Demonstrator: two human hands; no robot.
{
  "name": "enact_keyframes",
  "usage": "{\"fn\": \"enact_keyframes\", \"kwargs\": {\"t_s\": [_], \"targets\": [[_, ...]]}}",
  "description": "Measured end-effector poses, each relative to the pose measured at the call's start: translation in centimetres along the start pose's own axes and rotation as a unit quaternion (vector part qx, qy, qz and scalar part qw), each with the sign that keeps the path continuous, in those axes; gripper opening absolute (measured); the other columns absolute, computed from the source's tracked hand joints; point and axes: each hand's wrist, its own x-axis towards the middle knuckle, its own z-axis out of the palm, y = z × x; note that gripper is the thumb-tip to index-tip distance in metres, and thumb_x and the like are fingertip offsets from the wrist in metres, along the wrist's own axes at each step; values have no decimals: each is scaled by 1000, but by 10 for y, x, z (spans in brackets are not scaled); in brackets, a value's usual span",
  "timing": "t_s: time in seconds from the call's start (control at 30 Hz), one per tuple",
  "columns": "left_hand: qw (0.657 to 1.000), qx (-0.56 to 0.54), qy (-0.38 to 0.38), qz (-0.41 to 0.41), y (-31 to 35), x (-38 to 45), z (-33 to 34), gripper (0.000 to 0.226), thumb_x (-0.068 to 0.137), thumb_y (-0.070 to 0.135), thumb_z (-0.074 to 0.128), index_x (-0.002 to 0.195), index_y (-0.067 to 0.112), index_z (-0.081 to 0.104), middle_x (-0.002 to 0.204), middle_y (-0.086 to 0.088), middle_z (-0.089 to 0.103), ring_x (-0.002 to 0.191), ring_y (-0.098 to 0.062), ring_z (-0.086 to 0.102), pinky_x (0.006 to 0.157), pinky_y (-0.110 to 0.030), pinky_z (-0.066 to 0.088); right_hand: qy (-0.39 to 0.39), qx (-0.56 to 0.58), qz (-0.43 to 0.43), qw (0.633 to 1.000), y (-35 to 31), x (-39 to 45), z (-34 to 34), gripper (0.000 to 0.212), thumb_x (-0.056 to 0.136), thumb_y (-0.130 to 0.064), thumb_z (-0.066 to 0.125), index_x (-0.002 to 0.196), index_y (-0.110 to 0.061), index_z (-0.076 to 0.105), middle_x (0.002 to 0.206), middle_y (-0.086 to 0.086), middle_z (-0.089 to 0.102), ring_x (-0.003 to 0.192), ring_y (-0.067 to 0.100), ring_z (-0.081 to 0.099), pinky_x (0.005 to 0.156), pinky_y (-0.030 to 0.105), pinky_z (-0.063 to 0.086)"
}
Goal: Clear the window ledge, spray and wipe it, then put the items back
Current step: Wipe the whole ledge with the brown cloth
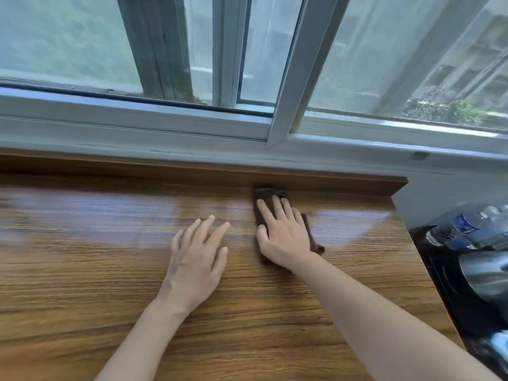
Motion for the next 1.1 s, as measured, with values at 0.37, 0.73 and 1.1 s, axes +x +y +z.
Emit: {"fn": "enact_keyframes", "kwargs": {"t_s": [0.37, 0.73, 1.1], "targets": [[1000, -6, -11, 9, -19, 4, -8, 55, 103, 48, 26, 153, 32, 43, 161, -3, 39, 150, -27, 32, 120, -56, 29, 21, -9, 149, 989, 45, 5, -3, 71, 97, -53, 23, 164, -29, 21, 171, 12, 22, 157, 32, 15, 129, 47, 11], [1000, -12, -14, 3, -35, 3, -19, 56, 102, 50, 26, 154, 35, 40, 163, -1, 36, 152, -24, 28, 122, -54, 26, -2, 31, -12, 999, -71, 9, 9, 68, 98, -50, 30, 163, -32, 23, 171, 9, 22, 158, 29, 15, 128, 46, 13], [999, -29, -13, -18, -73, -27, -32, 60, 101, 54, 22, 155, 34, 38, 165, 0, 33, 154, -22, 26, 125, -53, 22, 34, 26, 220, 975, -61, 19, 6, 71, 96, -46, 24, 164, -26, 22, 171, 14, 19, 156, 35, 14, 127, 49, 12]]}}
